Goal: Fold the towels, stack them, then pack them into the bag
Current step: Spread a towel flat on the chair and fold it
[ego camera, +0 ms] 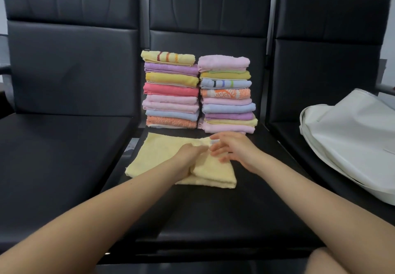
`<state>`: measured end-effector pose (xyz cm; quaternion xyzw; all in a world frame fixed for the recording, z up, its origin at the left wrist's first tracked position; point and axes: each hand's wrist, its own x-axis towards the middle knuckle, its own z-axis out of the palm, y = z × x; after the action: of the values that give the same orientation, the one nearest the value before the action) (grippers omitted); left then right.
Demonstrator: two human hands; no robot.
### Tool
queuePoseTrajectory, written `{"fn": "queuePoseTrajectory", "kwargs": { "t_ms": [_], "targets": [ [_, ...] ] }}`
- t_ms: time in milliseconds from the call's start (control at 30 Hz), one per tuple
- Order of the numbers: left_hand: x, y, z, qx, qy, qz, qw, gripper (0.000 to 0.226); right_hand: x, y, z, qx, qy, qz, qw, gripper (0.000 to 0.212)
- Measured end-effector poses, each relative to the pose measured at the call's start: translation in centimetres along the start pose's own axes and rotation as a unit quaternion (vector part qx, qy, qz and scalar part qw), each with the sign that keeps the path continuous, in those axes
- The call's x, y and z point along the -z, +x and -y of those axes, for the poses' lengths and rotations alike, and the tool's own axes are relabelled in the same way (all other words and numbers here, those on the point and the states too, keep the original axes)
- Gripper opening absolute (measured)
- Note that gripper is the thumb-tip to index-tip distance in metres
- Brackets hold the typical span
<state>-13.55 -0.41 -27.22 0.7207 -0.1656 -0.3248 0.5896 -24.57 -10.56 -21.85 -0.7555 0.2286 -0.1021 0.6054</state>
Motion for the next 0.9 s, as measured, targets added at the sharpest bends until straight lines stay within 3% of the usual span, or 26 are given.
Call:
{"fn": "queuePoseTrajectory", "kwargs": {
  "t_ms": [100,233,300,400,433,533,633,733,800,900],
  "targets": [
    [0.0,0.7,-0.5,-0.012,0.047,-0.055,0.997,0.046,0.2,1.2,-1.6,0.049,-0.180,-0.113,0.976,0.028],
    [0.9,0.2,-0.9,-0.103,0.177,-0.107,0.973,0.050,-0.3,1.8,-3.5,0.039,-0.360,-0.065,0.930,0.056],
    [1.7,-0.8,-0.5,-0.157,0.295,-0.120,0.935,0.064,-1.2,2.1,-4.2,0.032,-0.450,-0.035,0.892,0.066],
    [2.8,-1.0,0.7,-0.196,0.536,-0.125,0.812,0.068,-2.0,2.8,-4.8,0.008,-0.510,-0.003,0.860,0.070],
    [3.1,-0.8,1.0,-0.179,0.574,-0.100,0.792,0.062,-2.1,3.0,-4.8,0.002,-0.512,0.003,0.859,0.069],
    [3.5,-0.1,1.3,-0.119,0.604,-0.039,0.787,0.054,-2.3,3.2,-4.8,0.004,-0.510,0.002,0.860,0.062],
    [3.4,0.2,1.3,-0.125,0.608,-0.043,0.783,0.054,-2.2,2.9,-4.4,0.044,-0.410,-0.055,0.909,0.057],
    [3.5,0.2,1.5,-0.130,0.603,-0.044,0.786,0.053,-1.9,2.5,-3.4,-0.004,-0.111,-0.073,0.991,0.058],
    [3.6,0.3,1.5,-0.134,0.602,-0.047,0.786,0.053,-1.6,2.4,-3.1,-0.090,0.070,-0.030,0.993,0.055],
    [3.6,0.2,1.5,-0.143,0.598,-0.052,0.787,0.052,-1.5,2.2,-3.1,-0.143,0.142,0.000,0.979,0.046]
  ]
}}
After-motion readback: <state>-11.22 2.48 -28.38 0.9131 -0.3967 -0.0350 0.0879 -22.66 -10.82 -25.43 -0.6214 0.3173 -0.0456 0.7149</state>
